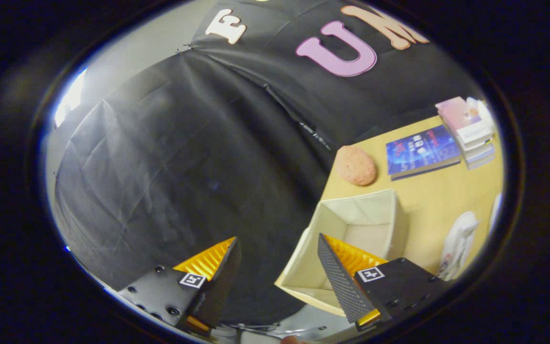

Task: Open the storage box then place both shoes into the box .Put the left shoe in first, then the right shoe, with the right side of both shoes facing outward in a uniform manner.

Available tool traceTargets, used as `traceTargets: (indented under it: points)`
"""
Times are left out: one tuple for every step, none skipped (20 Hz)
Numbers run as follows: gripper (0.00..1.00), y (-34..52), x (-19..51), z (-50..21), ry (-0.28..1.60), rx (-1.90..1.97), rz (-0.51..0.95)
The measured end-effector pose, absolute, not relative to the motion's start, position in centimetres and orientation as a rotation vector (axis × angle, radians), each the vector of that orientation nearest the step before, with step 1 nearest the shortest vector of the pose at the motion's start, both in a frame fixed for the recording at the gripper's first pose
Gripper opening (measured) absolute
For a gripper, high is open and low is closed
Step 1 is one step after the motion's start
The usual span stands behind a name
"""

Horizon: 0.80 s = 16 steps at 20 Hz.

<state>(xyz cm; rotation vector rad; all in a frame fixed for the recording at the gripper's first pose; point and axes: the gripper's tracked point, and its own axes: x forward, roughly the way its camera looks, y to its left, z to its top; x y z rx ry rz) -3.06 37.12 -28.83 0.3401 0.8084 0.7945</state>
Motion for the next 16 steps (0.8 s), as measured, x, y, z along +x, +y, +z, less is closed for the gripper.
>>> traceTargets:
  points:
    - [0.99, 35.2, -2.9, -29.2, 0.798, 0.292, 0.766]
    - [0.99, 33.4, -2.8, -29.8, 0.791, 0.249, 0.736]
    - [0.99, 31.6, -2.6, -30.4, 0.790, 0.207, 0.710]
    - [0.99, 29.8, -2.7, -31.1, 0.791, 0.166, 0.682]
    - [0.99, 28.0, -2.6, -31.8, 0.794, 0.125, 0.649]
    - [0.99, 26.0, -2.5, -32.7, 0.794, 0.083, 0.612]
    - [0.99, 24.2, -2.5, -33.6, 0.798, 0.042, 0.580]
    - [1.00, 22.5, -2.7, -34.6, 0.809, 0.006, 0.551]
    - [1.00, 21.0, -3.1, -35.4, 0.826, -0.022, 0.529]
    - [1.00, 19.5, -3.5, -36.4, 0.845, -0.042, 0.506]
    - [1.00, 17.9, -3.9, -37.4, 0.866, -0.059, 0.482]
    - [1.00, 16.5, -4.3, -38.3, 0.890, -0.070, 0.459]
    - [1.00, 15.6, -4.6, -39.3, 0.910, -0.081, 0.441]
    - [1.00, 14.8, -4.8, -40.2, 0.924, -0.089, 0.426]
    - [1.00, 14.2, -4.9, -41.1, 0.936, -0.098, 0.414]
    - [0.99, 13.5, -5.0, -41.8, 0.946, -0.109, 0.405]
